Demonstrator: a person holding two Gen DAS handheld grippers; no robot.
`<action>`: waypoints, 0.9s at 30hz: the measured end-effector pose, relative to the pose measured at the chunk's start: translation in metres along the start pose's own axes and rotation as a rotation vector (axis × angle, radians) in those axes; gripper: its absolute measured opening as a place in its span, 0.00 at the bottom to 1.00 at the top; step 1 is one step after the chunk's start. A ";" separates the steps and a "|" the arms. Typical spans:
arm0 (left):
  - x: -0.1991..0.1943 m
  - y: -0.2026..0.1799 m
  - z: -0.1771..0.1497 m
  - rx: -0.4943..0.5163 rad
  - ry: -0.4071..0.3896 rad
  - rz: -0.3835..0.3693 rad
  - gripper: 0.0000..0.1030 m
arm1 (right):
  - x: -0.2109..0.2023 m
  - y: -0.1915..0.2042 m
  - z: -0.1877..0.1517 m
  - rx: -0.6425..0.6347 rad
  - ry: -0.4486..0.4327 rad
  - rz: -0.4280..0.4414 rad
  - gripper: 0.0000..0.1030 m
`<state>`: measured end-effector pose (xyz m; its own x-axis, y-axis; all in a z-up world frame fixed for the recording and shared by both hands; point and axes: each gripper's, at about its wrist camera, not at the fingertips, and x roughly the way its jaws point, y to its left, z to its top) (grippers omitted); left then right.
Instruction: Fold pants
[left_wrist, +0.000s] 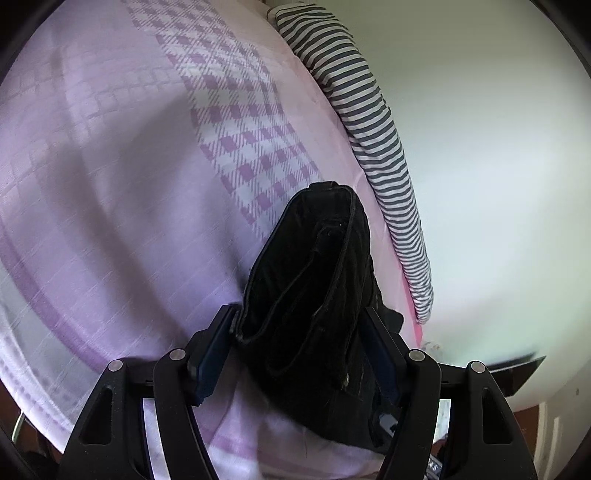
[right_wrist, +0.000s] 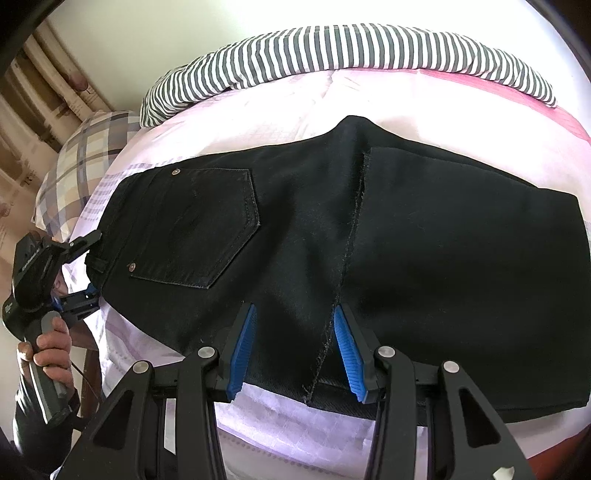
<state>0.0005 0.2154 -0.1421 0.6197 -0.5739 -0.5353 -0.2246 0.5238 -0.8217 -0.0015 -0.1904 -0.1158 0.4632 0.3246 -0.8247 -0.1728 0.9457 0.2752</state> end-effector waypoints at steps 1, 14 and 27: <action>0.000 -0.001 -0.001 0.003 -0.002 0.012 0.59 | 0.000 0.000 0.000 0.002 0.001 -0.002 0.41; -0.016 -0.089 -0.007 0.196 -0.018 0.061 0.19 | -0.031 -0.025 0.002 0.073 -0.093 0.020 0.41; 0.055 -0.311 -0.107 0.683 0.118 -0.007 0.18 | -0.096 -0.125 -0.025 0.273 -0.257 0.008 0.42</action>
<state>0.0238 -0.0464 0.0628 0.5248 -0.6235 -0.5796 0.3268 0.7762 -0.5391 -0.0459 -0.3406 -0.0831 0.6722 0.2924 -0.6802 0.0448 0.9009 0.4316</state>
